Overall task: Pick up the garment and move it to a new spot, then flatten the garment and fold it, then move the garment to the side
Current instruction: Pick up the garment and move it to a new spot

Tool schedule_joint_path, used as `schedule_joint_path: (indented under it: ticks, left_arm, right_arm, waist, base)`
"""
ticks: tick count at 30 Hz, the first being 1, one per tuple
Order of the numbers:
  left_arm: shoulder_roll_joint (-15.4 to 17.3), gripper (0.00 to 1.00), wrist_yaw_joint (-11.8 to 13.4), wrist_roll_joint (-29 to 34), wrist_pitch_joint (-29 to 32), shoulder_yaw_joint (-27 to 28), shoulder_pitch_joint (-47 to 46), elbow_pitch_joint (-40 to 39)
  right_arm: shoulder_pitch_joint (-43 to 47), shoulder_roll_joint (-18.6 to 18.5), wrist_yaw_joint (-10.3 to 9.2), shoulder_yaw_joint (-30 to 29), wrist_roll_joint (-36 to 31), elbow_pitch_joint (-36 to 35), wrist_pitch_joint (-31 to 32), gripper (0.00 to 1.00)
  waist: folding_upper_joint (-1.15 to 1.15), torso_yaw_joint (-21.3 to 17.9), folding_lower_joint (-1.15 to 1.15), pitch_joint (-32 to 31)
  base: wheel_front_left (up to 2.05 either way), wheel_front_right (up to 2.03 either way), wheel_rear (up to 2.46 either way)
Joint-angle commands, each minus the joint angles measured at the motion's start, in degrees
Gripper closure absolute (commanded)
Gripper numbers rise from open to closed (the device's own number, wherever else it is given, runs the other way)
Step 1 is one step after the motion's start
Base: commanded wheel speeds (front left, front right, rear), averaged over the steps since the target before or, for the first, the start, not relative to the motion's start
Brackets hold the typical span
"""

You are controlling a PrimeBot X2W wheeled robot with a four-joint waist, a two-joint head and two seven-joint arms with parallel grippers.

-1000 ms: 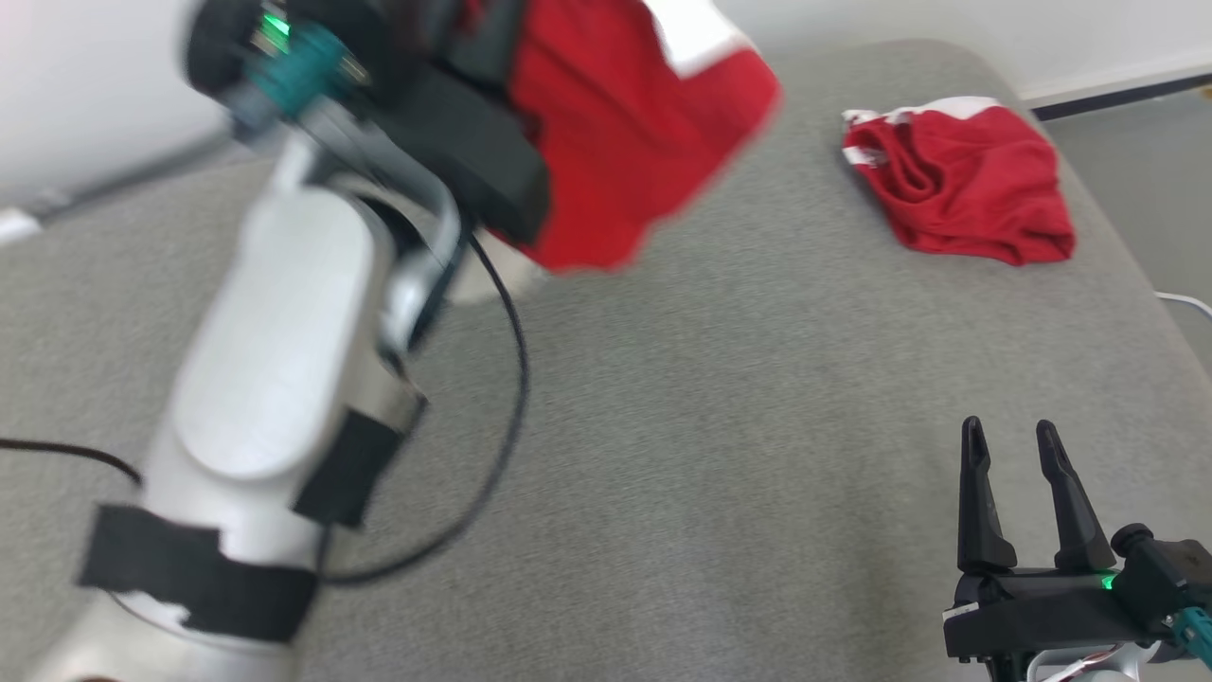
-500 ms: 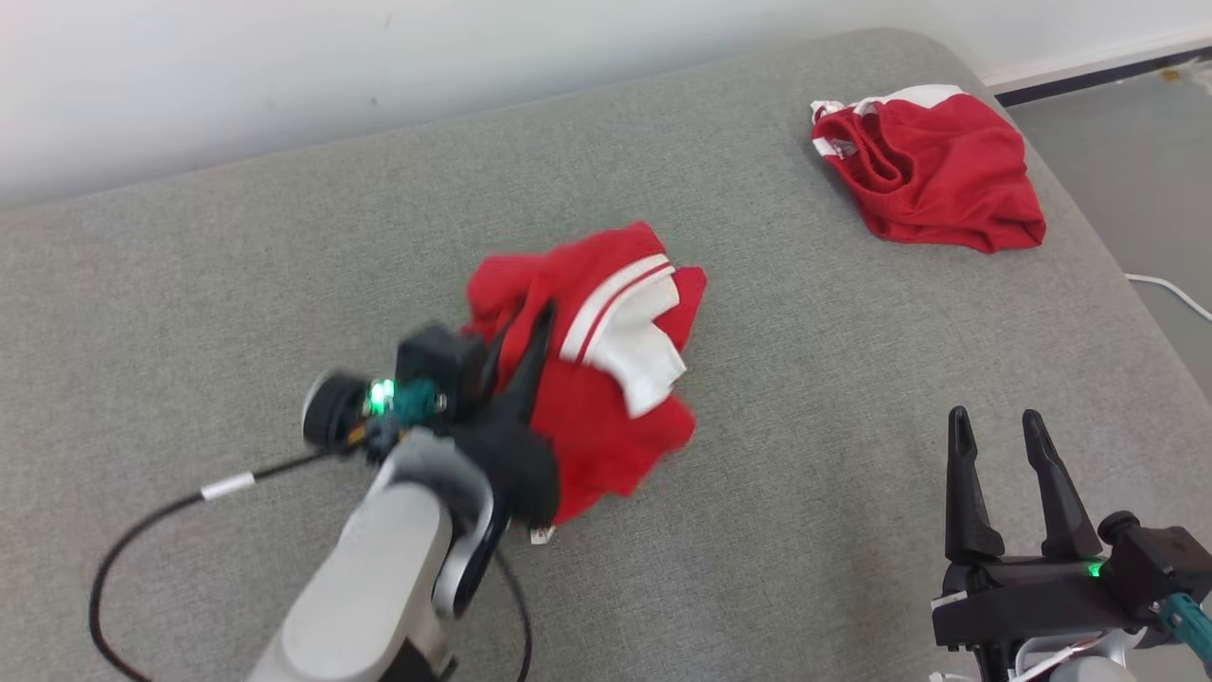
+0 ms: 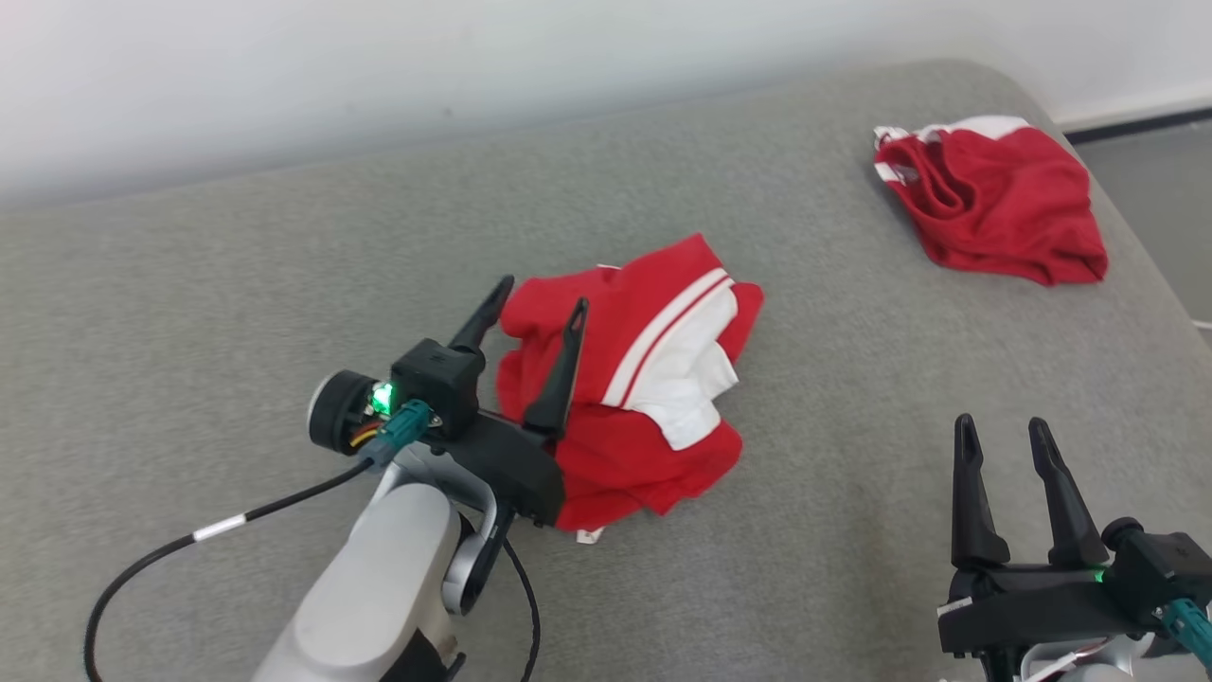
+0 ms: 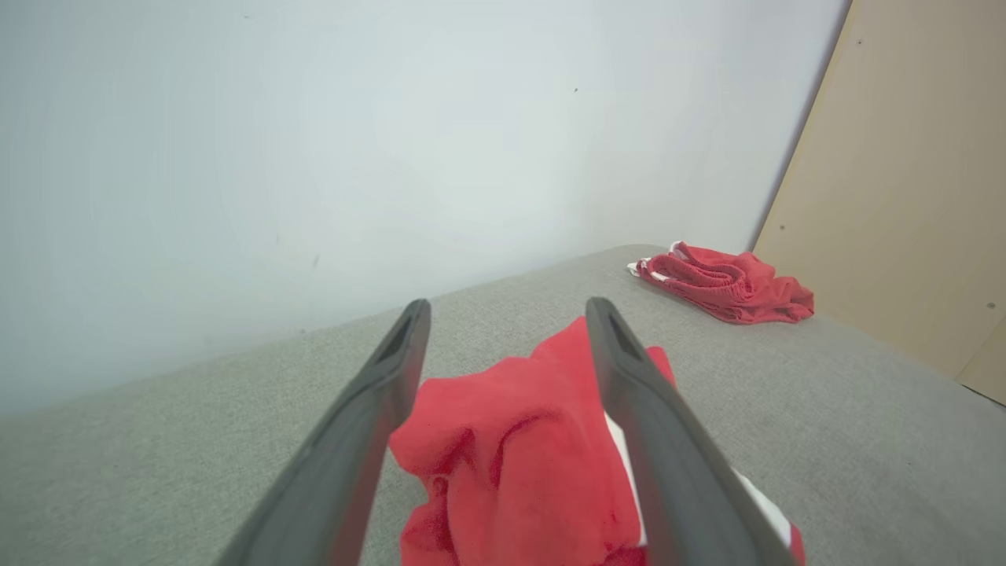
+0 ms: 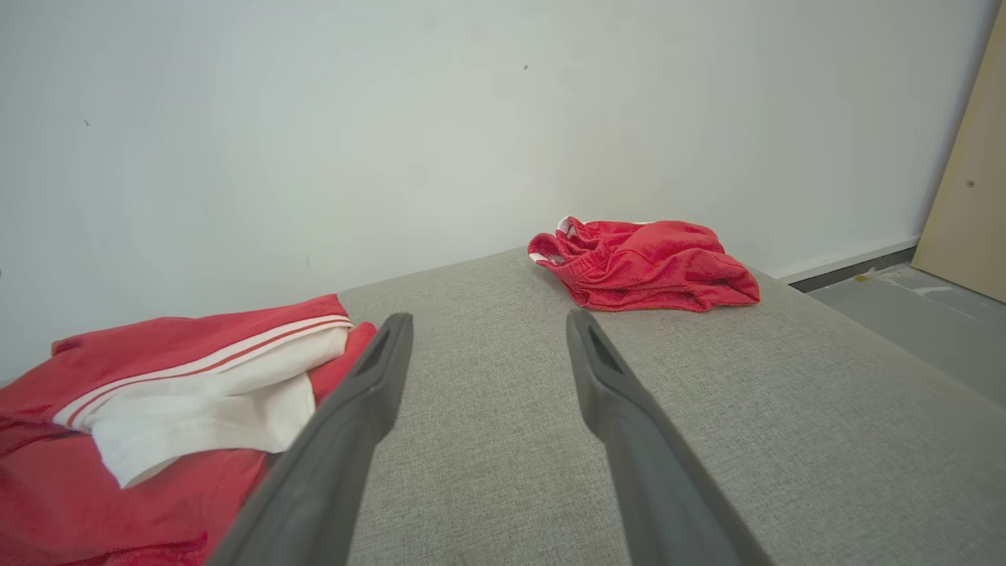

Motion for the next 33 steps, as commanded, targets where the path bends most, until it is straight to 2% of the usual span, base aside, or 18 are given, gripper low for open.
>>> schedule_joint_path:
  ticks: [1,8,12,19,26,33]
  left_arm:
    - [0.69,0.00,0.37,0.13,-0.69,0.53,0.30,-1.33]
    - [5.39,0.00,2.20,1.12,-1.35,4.66,5.32,-8.11]
    - [8.26,0.00,3.52,1.08,-1.30,8.79,10.38,-12.28]
    - [11.37,0.00,4.61,0.97,-1.32,15.35,19.26,-17.12]
    - [11.55,0.00,5.72,1.90,-1.33,20.80,28.02,-21.92]
    - [9.71,0.00,4.79,4.20,-1.33,23.37,33.74,-25.45]
  right_arm:
    - [0.92,-0.20,-0.14,-0.23,-0.24,-0.26,0.24,0.00]
    - [2.72,-0.62,-0.14,-0.39,-0.61,-1.56,1.34,0.00]
    - [3.70,-0.73,-0.14,-0.56,-0.60,-2.31,1.89,0.00]
    - [5.18,-0.75,-0.14,-0.94,-0.51,-3.07,2.72,0.00]
    - [6.72,-0.62,-0.14,-0.85,-0.55,-3.71,3.19,0.00]
    - [7.50,-0.77,-0.14,-0.59,0.19,-3.33,3.05,0.00]
  waist:
    - [0.00,3.11,0.00,-2.80]
    - [0.00,8.03,0.00,-6.41]
    - [0.00,10.44,0.00,-7.87]
    - [0.00,13.07,0.00,-9.34]
    - [0.00,14.79,0.00,-10.12]
    - [0.00,14.87,0.00,-10.59]
  base:
    - [0.00,0.00,0.00]
    - [0.00,0.00,0.00]
    - [0.00,0.00,0.00]
    - [0.00,0.00,0.00]
    - [0.00,0.00,0.00]
    - [0.00,0.00,0.00]
